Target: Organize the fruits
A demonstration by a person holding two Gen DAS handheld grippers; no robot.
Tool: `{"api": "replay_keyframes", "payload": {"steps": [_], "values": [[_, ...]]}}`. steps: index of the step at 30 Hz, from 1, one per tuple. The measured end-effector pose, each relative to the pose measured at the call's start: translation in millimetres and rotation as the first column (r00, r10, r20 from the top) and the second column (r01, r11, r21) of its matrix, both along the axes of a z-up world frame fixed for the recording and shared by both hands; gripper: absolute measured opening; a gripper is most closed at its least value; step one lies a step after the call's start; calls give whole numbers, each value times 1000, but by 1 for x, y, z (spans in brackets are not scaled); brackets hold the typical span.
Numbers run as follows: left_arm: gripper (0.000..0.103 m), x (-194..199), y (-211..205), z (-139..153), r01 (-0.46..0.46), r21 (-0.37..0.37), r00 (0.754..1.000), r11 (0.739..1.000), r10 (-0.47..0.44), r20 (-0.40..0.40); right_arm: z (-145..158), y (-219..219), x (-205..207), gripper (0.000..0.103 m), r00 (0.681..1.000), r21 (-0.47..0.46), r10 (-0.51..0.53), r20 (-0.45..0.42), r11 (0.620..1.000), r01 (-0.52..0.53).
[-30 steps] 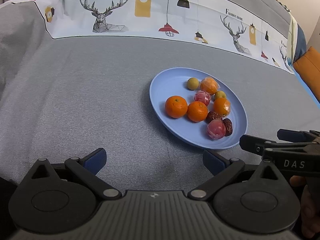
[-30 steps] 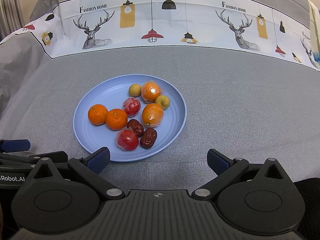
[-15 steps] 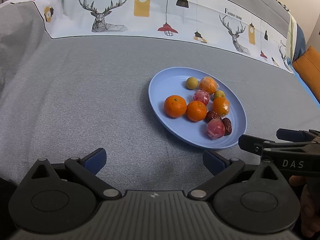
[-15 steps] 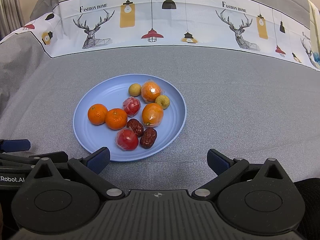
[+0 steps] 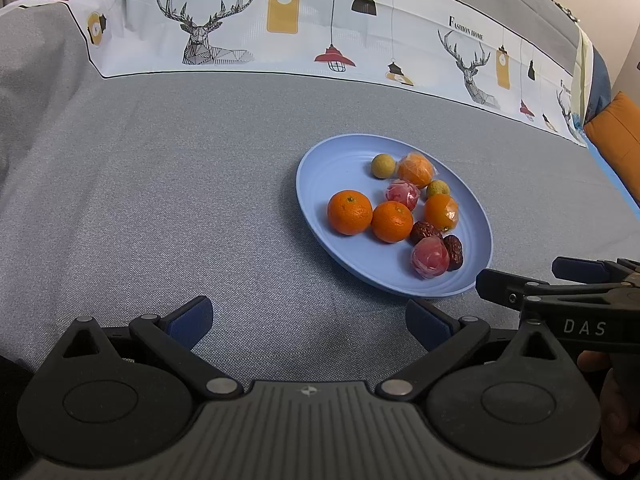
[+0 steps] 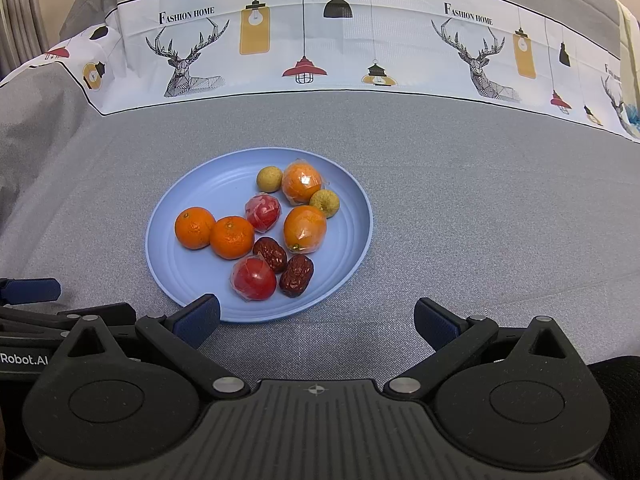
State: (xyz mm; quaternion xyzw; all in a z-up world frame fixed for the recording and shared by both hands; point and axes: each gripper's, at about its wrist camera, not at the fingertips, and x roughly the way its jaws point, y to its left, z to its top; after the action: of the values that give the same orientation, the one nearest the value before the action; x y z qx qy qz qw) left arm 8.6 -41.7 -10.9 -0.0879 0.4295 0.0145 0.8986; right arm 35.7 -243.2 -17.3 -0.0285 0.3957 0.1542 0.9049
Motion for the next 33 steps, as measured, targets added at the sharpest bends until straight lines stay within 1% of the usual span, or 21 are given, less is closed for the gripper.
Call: {"api": "replay_keyframes", "payload": {"steps": [27,33], "values": [[103,0,0,0,0,0,1000,1000,0,1,0,0,0,102,1000,-1,0,-1,1000,0],[103,-1,-5,1,10,1,1000,1000,-10,13,0,-1,0,102,1000,0,-2,1,1000,2]]}}
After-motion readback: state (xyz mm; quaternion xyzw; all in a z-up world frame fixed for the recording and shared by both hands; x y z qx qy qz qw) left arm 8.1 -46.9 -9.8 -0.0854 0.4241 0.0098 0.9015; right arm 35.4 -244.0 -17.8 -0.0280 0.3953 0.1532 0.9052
